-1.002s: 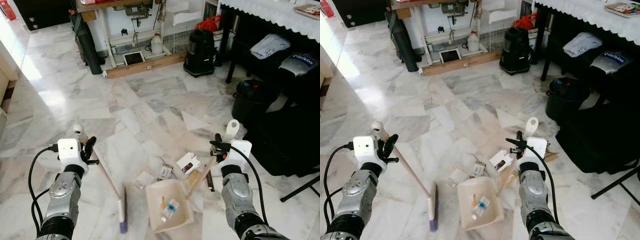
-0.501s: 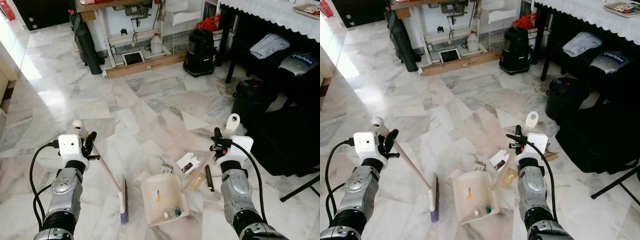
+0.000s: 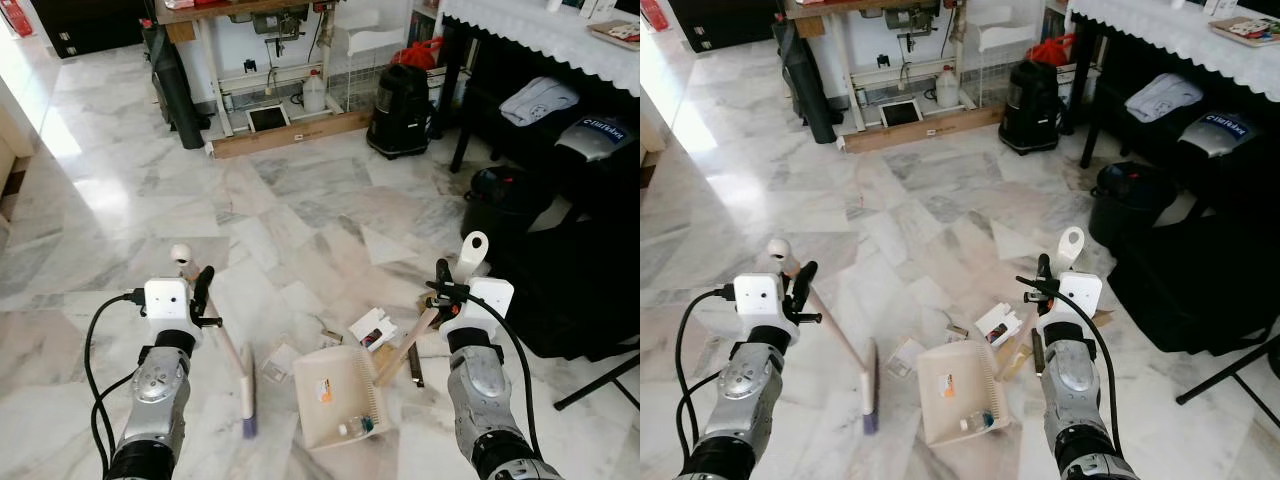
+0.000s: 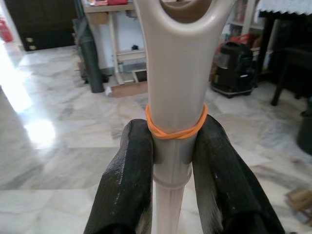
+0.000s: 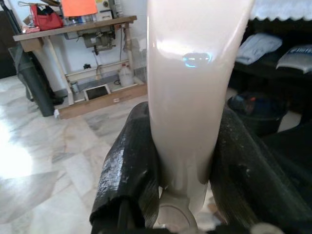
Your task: Sweep floor
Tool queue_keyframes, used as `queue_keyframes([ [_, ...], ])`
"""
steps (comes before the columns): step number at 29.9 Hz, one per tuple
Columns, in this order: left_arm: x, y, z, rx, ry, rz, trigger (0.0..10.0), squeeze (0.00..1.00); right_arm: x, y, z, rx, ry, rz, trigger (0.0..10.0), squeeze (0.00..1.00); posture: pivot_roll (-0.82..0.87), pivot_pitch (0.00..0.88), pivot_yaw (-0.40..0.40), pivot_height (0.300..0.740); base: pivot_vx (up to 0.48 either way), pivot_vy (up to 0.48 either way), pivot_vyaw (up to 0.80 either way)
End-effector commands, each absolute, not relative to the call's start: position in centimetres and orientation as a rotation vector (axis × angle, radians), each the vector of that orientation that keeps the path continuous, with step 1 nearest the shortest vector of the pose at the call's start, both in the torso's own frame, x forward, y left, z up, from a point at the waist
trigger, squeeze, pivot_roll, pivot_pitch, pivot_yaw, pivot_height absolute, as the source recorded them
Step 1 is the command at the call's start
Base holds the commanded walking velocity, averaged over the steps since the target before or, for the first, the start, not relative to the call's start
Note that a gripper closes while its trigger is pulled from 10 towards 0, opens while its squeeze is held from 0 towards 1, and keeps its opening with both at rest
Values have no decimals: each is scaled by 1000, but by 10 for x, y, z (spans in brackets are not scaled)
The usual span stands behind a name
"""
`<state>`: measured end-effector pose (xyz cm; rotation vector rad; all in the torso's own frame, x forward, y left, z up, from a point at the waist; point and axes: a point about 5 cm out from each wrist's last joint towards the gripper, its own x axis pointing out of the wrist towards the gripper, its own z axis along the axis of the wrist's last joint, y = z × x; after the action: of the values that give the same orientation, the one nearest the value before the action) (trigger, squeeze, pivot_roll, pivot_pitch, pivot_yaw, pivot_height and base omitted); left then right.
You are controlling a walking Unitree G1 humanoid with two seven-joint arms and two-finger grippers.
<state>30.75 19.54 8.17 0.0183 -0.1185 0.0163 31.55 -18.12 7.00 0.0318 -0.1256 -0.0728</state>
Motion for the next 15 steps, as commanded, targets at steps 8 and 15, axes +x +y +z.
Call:
queue_keyframes([
  [8, 316, 196, 98, 45, -184, 1, 10000, 0, 321, -176, 84, 16, -197, -61, 10000, 0, 81, 0, 11, 740, 0, 0, 626],
  [15, 317, 192, 98, 54, -183, -5, 10000, 0, 321, -169, 83, 28, -191, -59, 10000, 0, 83, 0, 28, 740, 0, 0, 794],
])
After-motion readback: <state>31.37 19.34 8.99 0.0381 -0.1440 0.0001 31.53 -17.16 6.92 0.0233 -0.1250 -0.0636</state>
